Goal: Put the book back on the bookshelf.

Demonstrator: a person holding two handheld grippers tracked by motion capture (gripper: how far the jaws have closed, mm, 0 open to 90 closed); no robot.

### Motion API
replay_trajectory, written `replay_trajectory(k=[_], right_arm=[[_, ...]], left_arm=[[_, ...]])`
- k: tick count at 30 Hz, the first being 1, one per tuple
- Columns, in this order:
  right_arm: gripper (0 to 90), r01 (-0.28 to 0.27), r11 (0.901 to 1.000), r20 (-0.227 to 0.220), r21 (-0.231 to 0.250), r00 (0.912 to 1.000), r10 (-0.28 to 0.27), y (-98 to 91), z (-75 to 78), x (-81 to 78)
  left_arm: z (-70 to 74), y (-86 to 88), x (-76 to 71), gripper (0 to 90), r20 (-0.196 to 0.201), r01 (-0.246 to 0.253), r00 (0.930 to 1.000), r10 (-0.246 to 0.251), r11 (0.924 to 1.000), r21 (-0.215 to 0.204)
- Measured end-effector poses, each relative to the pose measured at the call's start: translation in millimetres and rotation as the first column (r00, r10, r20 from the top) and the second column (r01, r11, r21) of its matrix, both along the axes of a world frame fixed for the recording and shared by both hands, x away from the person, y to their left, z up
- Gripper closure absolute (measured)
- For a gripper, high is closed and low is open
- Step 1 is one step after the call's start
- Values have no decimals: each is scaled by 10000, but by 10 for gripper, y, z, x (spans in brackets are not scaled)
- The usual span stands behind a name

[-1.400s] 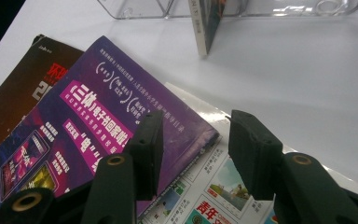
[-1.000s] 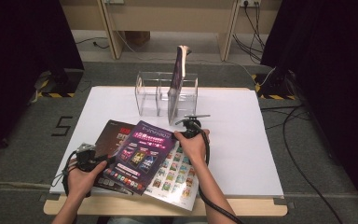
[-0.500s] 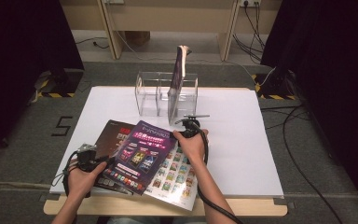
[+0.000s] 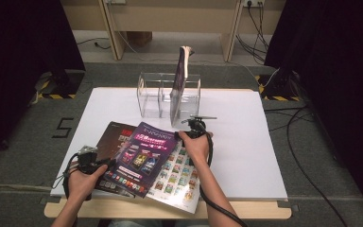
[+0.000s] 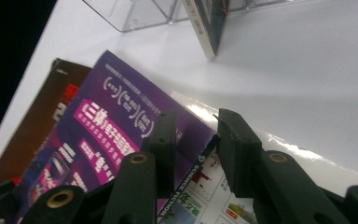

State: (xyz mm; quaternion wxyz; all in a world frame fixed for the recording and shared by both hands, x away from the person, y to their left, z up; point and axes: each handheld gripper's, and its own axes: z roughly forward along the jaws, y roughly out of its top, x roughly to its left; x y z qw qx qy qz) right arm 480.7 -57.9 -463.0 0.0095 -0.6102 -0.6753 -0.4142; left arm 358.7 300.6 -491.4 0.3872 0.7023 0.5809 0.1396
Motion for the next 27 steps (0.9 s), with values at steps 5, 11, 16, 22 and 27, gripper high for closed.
replay_trajectory(k=[5, 11, 16, 22, 27], right_arm=[[672, 128, 9975, -208, 694, 9997, -113, -35, 16, -6], [627, 195, 9930, -523, 1161, 9985, -135, -66, -27, -22], [621, 158, 9931, -668, 1162, 9977, -80, -54, -70, -35], [633, -105, 9927, -1044, 1204, 9943, 232, -10, -121, -37], [724, -177, 9910, -802, 1324, 9964, 285, 84, -135, -41]], left_arm=[[6, -11, -6, 685, 19, 9, 10000, -9, 9999, 142], [4, -18, -14, 686, 53, -39, 10000, 38, 9999, 156], [3, -20, -17, 685, 81, -51, 10000, 50, 9999, 165], [4, -29, -18, 685, 104, -72, 9999, 70, 9998, 203], [1, -21, -29, 687, 102, -50, 9999, 48, 9998, 169]])
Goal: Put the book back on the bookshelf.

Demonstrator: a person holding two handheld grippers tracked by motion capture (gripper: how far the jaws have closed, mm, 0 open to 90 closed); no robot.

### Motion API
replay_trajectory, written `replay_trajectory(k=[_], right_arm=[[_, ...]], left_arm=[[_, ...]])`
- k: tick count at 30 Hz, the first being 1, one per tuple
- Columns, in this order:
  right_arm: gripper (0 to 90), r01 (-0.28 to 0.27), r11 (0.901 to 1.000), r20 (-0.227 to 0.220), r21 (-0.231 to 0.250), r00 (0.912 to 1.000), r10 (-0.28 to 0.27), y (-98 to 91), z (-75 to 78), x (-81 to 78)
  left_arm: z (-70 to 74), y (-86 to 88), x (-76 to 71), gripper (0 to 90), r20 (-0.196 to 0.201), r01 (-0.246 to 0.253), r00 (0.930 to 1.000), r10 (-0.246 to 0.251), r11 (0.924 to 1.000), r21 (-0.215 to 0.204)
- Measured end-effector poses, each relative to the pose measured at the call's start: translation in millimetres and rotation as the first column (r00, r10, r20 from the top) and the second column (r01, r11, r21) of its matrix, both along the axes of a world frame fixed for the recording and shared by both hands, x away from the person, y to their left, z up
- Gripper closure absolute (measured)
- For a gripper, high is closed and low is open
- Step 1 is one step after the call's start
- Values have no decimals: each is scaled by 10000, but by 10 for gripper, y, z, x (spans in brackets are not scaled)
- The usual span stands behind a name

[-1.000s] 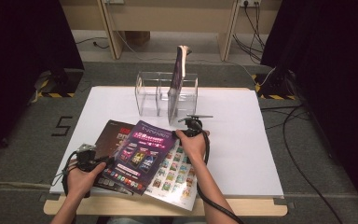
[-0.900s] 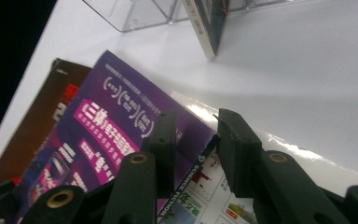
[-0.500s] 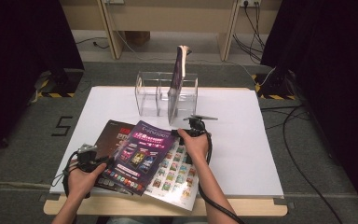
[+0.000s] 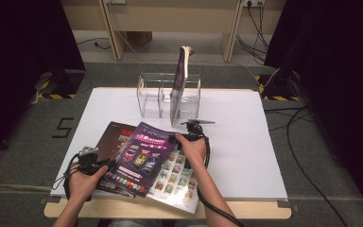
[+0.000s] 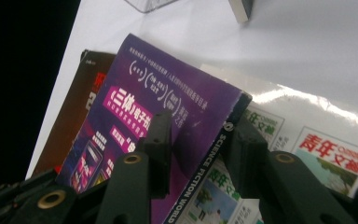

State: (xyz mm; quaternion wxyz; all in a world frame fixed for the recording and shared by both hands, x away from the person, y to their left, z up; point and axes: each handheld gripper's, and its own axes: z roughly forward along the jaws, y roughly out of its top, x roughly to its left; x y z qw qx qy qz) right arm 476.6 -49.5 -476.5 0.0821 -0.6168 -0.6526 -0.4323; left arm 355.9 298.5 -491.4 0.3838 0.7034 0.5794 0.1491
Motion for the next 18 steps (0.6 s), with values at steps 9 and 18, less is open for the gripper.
replay_trajectory(k=[9, 18], right_arm=[[776, -6, 9989, 541, 469, 9985, -19, 57, 192, -51], [809, 90, 9944, 1448, 1056, 9892, -244, 92, 447, -153]], left_arm=[[-11, 73, 6, 604, -226, -110, 9997, 89, 9955, -940], [70, 131, -23, 564, 246, -472, 9985, 498, 9944, -948]])
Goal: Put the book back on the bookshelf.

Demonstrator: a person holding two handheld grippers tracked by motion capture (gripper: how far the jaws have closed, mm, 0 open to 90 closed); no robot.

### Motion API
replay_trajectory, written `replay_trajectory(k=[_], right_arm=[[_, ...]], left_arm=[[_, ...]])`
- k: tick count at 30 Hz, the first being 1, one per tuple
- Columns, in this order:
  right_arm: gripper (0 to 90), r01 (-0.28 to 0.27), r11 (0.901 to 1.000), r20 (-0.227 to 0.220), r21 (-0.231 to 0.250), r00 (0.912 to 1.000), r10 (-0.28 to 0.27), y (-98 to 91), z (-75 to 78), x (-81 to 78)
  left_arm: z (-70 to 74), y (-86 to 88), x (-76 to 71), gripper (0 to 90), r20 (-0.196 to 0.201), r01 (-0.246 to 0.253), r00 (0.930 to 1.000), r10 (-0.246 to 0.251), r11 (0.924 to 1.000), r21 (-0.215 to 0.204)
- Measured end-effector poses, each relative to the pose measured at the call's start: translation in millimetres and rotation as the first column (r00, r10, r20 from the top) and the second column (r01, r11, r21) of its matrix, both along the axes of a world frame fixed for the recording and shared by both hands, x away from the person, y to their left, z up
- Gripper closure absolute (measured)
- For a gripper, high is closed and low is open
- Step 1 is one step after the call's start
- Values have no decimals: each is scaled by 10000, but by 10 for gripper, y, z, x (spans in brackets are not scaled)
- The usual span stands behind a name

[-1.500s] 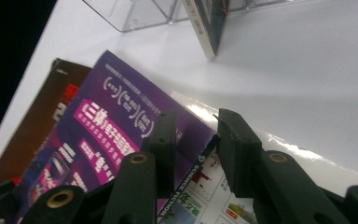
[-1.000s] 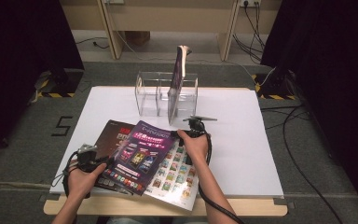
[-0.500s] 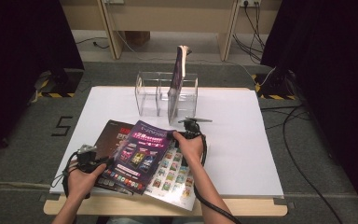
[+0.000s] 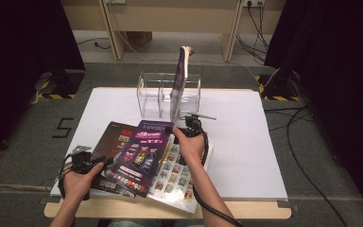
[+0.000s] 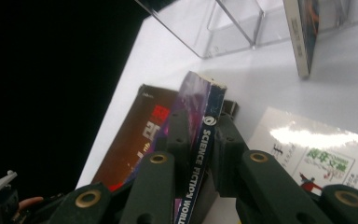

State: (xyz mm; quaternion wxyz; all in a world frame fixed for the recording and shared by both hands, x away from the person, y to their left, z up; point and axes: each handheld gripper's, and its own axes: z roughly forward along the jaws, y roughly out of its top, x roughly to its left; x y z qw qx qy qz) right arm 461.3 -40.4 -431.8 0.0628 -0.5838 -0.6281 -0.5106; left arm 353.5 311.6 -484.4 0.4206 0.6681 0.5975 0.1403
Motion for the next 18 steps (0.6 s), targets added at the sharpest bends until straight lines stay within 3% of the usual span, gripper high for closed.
replay_trajectory(k=[5, 6, 9, 10, 11, 12, 17, 18], right_arm=[[821, 156, 9998, 596, 123, 9981, -163, -29, 173, -50], [826, 130, 9999, 876, 80, 9961, -137, -26, 255, -77], [832, 99, 9999, 1132, 77, 9935, -107, -24, 336, -100], [835, 137, 9999, 1445, 74, 9894, -146, -22, 414, -128], [835, 137, 9999, 1445, 74, 9894, -146, -22, 414, -128], [838, 166, 9998, 1769, 76, 9841, -177, -22, 485, -156], [845, 294, 9996, 2358, -16, 9714, -282, -16, 624, -207], [846, 347, 9993, 2759, -144, 9607, -294, -7, 703, -241]], left_arm=[[3, -18, -4, 560, 55, -1, 10000, 1, 10000, 50], [8, -25, -3, 558, 77, 10, 10000, -10, 10000, 53], [9, -27, -5, 559, 83, 39, 10000, -39, 10000, 73], [8, -28, -6, 559, 81, 41, 10000, -42, 10000, 77], [8, -28, -7, 559, 82, 37, 10000, -37, 10000, 74], [6, -28, -8, 558, 85, 25, 10000, -25, 10000, 75], [12, -29, -8, 559, 117, 16, 9999, -17, 10000, 63], [14, -27, -7, 559, 138, 6, 9999, -7, 10000, 80]])
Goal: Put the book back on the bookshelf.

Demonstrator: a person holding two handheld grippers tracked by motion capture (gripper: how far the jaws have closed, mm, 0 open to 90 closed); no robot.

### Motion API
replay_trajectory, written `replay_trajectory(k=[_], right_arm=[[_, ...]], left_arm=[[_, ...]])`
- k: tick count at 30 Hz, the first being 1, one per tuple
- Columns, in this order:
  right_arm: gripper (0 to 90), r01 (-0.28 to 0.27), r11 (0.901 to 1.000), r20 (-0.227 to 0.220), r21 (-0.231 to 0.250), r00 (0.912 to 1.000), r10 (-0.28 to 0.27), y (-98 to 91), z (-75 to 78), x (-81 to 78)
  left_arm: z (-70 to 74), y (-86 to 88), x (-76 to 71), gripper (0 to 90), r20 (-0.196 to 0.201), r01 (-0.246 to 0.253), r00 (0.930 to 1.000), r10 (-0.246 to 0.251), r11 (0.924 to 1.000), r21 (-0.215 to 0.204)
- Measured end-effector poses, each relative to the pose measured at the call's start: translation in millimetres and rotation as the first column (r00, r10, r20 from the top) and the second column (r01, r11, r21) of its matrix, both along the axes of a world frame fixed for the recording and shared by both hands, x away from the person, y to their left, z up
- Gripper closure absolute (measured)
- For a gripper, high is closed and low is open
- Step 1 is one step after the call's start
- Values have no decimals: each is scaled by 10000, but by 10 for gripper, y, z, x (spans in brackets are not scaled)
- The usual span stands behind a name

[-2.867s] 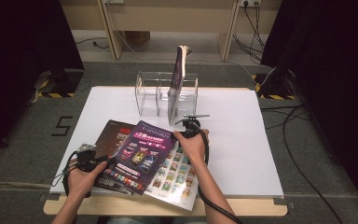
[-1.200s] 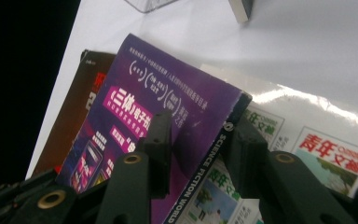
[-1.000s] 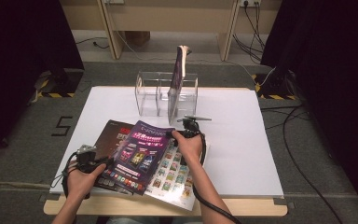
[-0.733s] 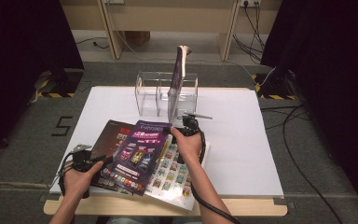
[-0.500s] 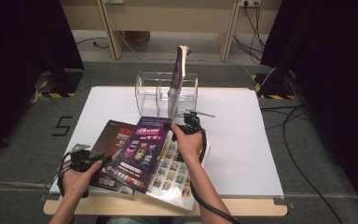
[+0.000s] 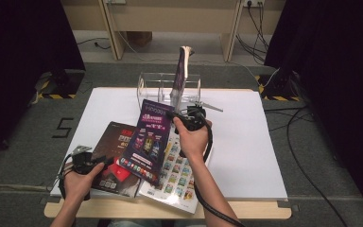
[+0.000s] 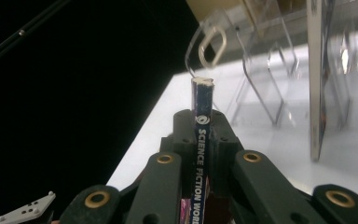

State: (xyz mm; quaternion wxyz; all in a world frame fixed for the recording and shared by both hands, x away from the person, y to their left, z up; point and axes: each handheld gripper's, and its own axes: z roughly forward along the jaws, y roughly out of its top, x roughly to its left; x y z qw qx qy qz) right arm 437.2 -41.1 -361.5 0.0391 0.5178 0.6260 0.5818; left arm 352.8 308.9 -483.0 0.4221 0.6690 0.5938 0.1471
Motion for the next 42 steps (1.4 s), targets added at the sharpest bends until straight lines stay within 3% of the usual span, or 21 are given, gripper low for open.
replay_trajectory(k=[1, 4, 5, 7, 9, 10, 13, 21, 22, 23, 24, 27, 28, 29, 30, 37, 42], right_arm=[[846, 0, 10000, 0, 0, 10000, 0, 0, 0, 0], [847, 70, 9996, 568, -256, 9984, -55, 28, 111, -47], [847, 195, 9984, 1007, -532, 9948, -141, 43, 195, -74], [847, 277, 9976, 1172, -630, 9929, -201, 45, 229, -85], [848, 458, 9958, 1513, -794, 9879, -334, 45, 291, -104], [848, 635, 9936, 1878, -931, 9812, -451, 45, 349, -126], [848, 787, 9919, 2181, -996, 9744, -554, 41, 422, -144], [848, 1275, 9877, 2596, -904, 9605, -1002, -28, 556, -140], [849, 1434, 9853, 2768, -927, 9543, -1129, -39, 608, -141], [849, 1434, 9853, 2768, -927, 9543, -1129, -39, 608, -141], [849, 1639, 9819, 2973, -952, 9460, -1291, -50, 664, -135], [849, 1817, 9786, 3120, -969, 9392, -1435, -53, 713, -121], [848, 2036, 9737, 3290, -1024, 9307, -1601, -52, 766, -88], [848, 2036, 9737, 3290, -1024, 9307, -1601, -52, 766, -88], [849, 2215, 9702, 3395, -978, 9239, -1767, -53, 799, -50], [849, 2543, 9631, 3439, -884, 9152, -2101, -49, 845, 79], [849, 2829, 9547, 3652, -921, 9016, -2319, 13, 896, 214]], left_arm=[[0, 0, 0, 559, 0, 0, 10000, 0, 10000, 0], [2, 0, 0, 560, 6, 2, 10000, -2, 10000, 2], [4, 0, -1, 560, 8, 9, 10000, -9, 10000, 8], [6, 2, -4, 560, 13, 1, 10000, -1, 10000, 6], [6, 4, -3, 560, 17, -6, 10000, 6, 10000, 4], [4, 3, 0, 560, 17, -10, 10000, 10, 10000, 2], [2, -2, 0, 560, 9, 5, 10000, -5, 10000, -2], [-4, -1, 1, 560, -2, -15, 10000, 15, 10000, -21], [-4, -4, 2, 560, -3, 7, 10000, -7, 10000, -23], [-4, -4, 2, 560, -3, 7, 10000, -7, 10000, -23], [-4, -5, 3, 560, 3, 11, 10000, -11, 10000, -15], [-5, -7, 3, 560, -3, 14, 10000, -14, 10000, -19], [-8, -11, 3, 560, -6, 12, 10000, -12, 10000, -20], [-8, -11, 3, 560, -6, 12, 10000, -12, 10000, -20], [-9, -11, 2, 560, -17, 18, 10000, -18, 10000, -9], [-22, -6, 8, 560, -62, 30, 10000, -30, 10000, -14], [-17, -8, 7, 560, -20, 19, 10000, -19, 10000, -27]])
